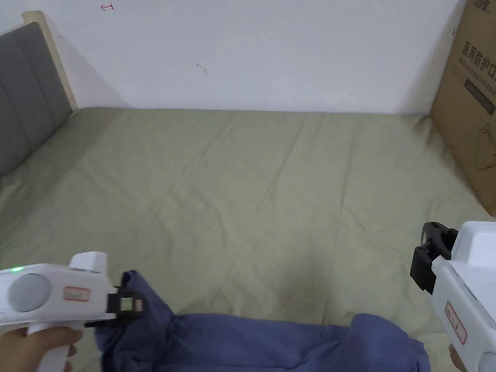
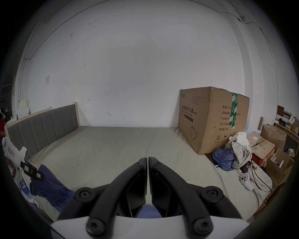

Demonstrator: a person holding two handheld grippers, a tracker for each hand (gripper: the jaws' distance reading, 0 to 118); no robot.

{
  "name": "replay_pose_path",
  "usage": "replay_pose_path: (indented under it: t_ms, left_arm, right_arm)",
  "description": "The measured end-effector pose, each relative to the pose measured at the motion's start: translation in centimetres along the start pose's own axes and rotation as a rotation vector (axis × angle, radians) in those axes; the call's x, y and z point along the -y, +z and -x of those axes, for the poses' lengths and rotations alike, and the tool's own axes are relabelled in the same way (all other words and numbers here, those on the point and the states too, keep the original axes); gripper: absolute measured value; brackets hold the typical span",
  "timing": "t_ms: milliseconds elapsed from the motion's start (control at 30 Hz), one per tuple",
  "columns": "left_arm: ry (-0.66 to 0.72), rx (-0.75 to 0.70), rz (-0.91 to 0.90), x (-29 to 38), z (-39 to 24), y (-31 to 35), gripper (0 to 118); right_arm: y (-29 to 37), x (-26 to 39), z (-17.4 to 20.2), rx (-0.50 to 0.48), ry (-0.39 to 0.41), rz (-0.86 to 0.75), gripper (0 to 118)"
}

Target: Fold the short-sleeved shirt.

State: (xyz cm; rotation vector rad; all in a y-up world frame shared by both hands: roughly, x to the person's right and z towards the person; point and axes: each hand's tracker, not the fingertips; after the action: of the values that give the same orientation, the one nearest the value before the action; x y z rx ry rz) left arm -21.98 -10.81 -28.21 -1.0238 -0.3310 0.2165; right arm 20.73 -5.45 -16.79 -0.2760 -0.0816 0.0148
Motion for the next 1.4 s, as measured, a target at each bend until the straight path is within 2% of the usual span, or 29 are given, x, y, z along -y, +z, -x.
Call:
replay_pose_path:
  t_ms: [267,500,533,567,633,667,700,800,1033,1233,1333,1400]
  left_arm:
    - [-0.096,0.076,0.134,0.2,-7.8,-8.7,6]
    - [-0.084,0.043,0.248,2.9,-11.4,-17.1,9]
    - [-0.080,0.024,0.259,3.2,-11.6,-17.9,14]
    - [-0.077,0.024,0.258,3.4,-11.7,-18.4,24]
    - [-0.084,0.028,0.267,3.7,-12.1,-18.5,56]
    - [-0.088,0.047,0.259,3.7,-12.2,-18.4,77]
    - [-0.095,0.068,0.249,3.7,-12.3,-18.0,85]
    - [-0.114,0.069,0.191,3.3,-12.8,-15.9,96]
    - [-0.164,0.066,-0.054,1.7,-10.8,-8.5,96]
    - [-0.193,-0.066,-0.236,2.2,-7.9,-5.6,93]
    - [-0.207,-0.090,-0.281,3.1,-6.8,-5.6,73]
    - [-0.223,-0.111,-0.295,3.9,-6.3,-6.0,44]
  right_arm:
    - [1.0,0.3,-1.8,0.021,-0.007,-0.003,2]
    - [1.8,0.6,-3.4,0.060,-0.010,0.007,2]
    - [1.9,0.7,-3.6,0.065,-0.009,0.009,2]
    - [2.0,0.7,-3.7,0.068,-0.007,0.010,2]
    - [2.1,0.7,-3.9,0.077,-0.003,0.012,2]
    - [2.2,0.7,-4.0,0.079,-0.003,0.013,2]
    - [2.2,0.7,-4.1,0.081,-0.005,0.013,2]
    - [2.2,0.6,-4.1,0.085,-0.010,0.014,2]
    - [2.1,0.0,-3.6,0.077,-0.010,0.000,2]
    - [2.0,-0.5,-2.9,0.060,-0.011,-0.008,2]
    - [2.0,-0.6,-2.5,0.055,-0.007,-0.007,2]
    - [1.9,-0.5,-2.5,0.050,-0.005,-0.004,2]
